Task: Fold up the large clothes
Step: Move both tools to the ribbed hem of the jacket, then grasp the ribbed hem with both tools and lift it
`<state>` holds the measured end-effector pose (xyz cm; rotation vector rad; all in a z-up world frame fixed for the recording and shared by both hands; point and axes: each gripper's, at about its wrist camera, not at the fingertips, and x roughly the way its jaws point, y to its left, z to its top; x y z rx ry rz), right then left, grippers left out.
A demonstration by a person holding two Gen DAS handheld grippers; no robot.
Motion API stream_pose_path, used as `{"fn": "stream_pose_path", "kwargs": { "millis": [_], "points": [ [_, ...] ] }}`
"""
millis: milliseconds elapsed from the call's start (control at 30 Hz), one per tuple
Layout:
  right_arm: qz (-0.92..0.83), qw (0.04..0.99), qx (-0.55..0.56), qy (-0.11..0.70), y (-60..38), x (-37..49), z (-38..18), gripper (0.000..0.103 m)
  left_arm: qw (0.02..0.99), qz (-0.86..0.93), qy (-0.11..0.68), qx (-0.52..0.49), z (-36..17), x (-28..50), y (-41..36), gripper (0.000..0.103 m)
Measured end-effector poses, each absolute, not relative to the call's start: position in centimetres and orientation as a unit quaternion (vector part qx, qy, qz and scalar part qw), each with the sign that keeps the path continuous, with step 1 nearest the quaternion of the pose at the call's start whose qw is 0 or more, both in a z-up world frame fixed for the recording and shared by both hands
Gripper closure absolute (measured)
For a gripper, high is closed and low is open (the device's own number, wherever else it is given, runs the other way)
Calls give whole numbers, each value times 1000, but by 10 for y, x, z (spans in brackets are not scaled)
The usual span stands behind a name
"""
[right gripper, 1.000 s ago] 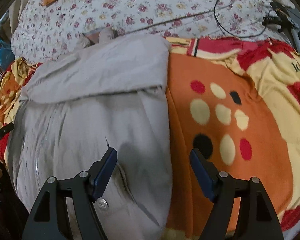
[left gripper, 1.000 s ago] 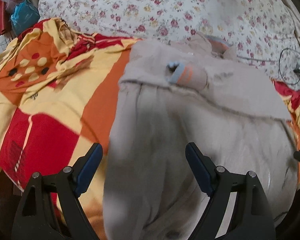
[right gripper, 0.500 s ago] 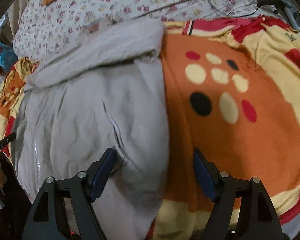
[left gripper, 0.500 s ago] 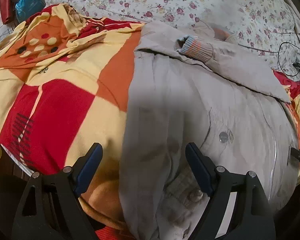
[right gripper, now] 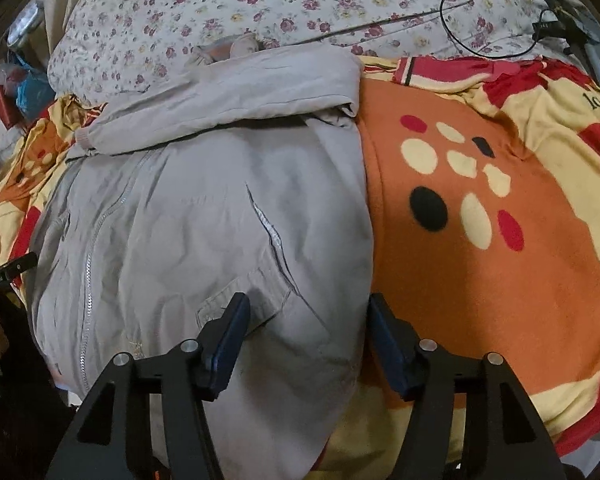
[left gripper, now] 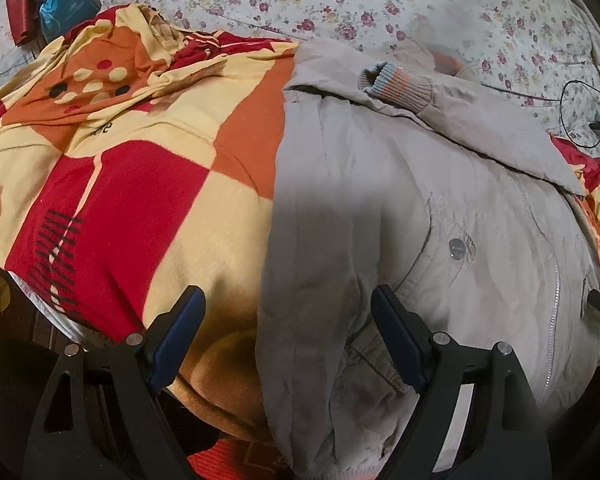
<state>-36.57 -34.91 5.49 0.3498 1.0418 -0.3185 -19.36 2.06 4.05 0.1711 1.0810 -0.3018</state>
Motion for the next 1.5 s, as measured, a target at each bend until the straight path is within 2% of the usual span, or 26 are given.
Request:
{"fn": "stream_pose_path", "kwargs": {
  "millis": [133,200,233,500,633,700,800,867,900,1033,1100,1133,1167,1267,1433,1467,1500],
  "points": [
    [-168,846,167,478,-352,-369,54,61,843,-141,513,78,41,-194,22,18],
    [-160,850,163,474,-351,-370,56,77,844,-141,513,77,41,-195,23,18],
    [-150,854,165,471,-349,-370,57,88,844,-141,513,77,41,-195,23,18],
    [-159,861,142,462,-350,-375,70,101,841,-137,518,76,39,-194,25,18],
    [-164,855,152,468,-358,-380,67,102,838,-134,524,72,37,-192,27,18],
    [-155,854,163,469,-358,-380,66,99,837,-133,526,70,36,-192,28,18],
    [-139,851,208,462,-361,-385,67,86,837,-132,526,72,36,-192,27,18],
    [-131,847,215,468,-361,-386,65,63,837,-133,526,72,36,-192,27,18],
    [-129,843,215,476,-360,-385,63,63,837,-133,526,72,36,-192,27,18],
    [-112,832,225,494,-356,-383,56,63,835,-134,528,73,36,-193,28,18],
    [-107,833,219,496,-352,-382,55,66,833,-136,532,72,36,-195,30,18],
    [-102,836,206,498,-348,-380,56,74,833,-137,532,72,36,-197,32,18],
    [-99,840,195,497,-345,-380,57,86,832,-137,533,71,36,-198,34,18],
    [-104,848,166,492,-340,-379,62,94,829,-137,538,65,35,-202,40,18],
    [-110,849,160,491,-344,-381,68,95,820,-144,551,50,34,-210,54,18],
    [-109,846,162,496,-344,-382,67,87,817,-149,555,49,33,-212,56,18],
    [-107,843,169,499,-345,-383,68,85,808,-161,565,48,32,-215,59,18]
  ]
}}
